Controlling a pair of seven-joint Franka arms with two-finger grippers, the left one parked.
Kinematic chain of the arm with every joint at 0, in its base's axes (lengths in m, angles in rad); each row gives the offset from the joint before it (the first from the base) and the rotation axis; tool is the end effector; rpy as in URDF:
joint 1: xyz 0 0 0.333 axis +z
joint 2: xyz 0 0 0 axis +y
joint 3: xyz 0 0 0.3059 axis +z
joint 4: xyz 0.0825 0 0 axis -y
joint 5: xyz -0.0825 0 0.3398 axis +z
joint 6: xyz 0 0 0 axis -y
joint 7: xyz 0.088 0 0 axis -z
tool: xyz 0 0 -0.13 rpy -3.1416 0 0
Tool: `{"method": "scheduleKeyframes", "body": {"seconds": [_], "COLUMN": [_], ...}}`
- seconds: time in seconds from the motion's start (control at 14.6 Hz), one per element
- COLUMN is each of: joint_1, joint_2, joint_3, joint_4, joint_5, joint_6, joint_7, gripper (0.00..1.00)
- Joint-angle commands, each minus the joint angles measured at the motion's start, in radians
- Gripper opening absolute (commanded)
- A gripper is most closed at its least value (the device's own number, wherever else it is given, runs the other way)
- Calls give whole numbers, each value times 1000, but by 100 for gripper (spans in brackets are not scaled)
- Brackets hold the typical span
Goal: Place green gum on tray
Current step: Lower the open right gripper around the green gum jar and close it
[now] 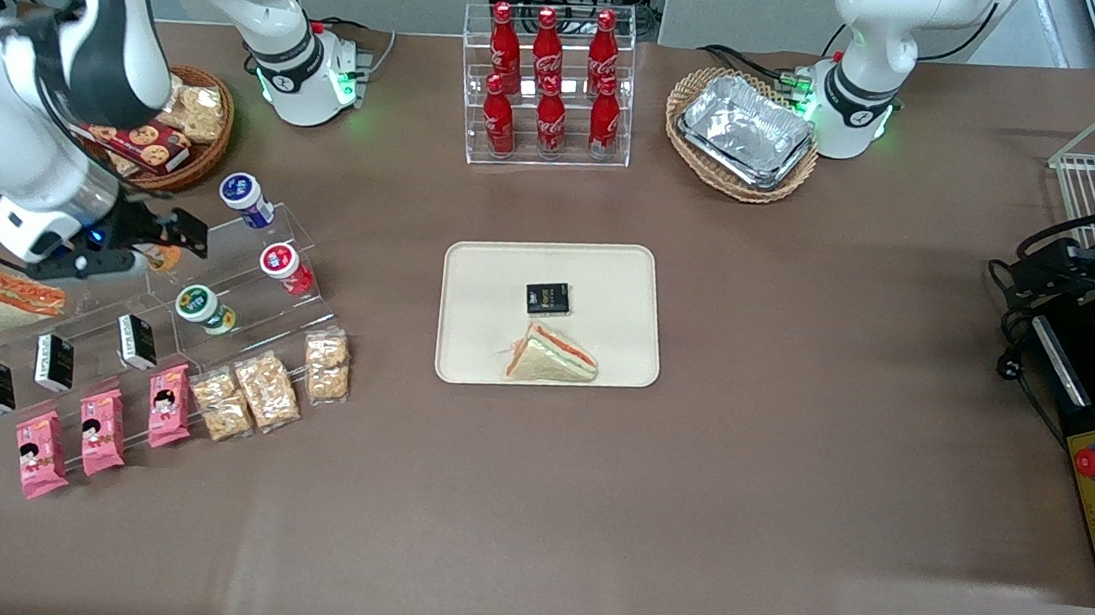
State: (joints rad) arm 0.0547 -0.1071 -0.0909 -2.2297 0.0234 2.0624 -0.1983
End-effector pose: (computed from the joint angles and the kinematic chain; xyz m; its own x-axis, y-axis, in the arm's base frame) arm 0.4617 -0.0155 0.4029 0.9870 0.1515 -0.0538 0.1494 -0.9879 -0.0410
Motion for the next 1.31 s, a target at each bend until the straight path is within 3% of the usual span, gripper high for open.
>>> {"method": "scheduleKeyframes", "body": {"seconds": [0.0, 0.48, 1.24], "joint_1": [-12, -45, -18], "joint_2": [96, 179, 176], "joint_3": [-3, -3, 5], "joint_4": [2, 4, -5], "joint_5": [16, 18, 49], "joint_6": [100, 202, 205], "joint_7": [-36, -53, -41], "gripper": [100, 98, 98]}}
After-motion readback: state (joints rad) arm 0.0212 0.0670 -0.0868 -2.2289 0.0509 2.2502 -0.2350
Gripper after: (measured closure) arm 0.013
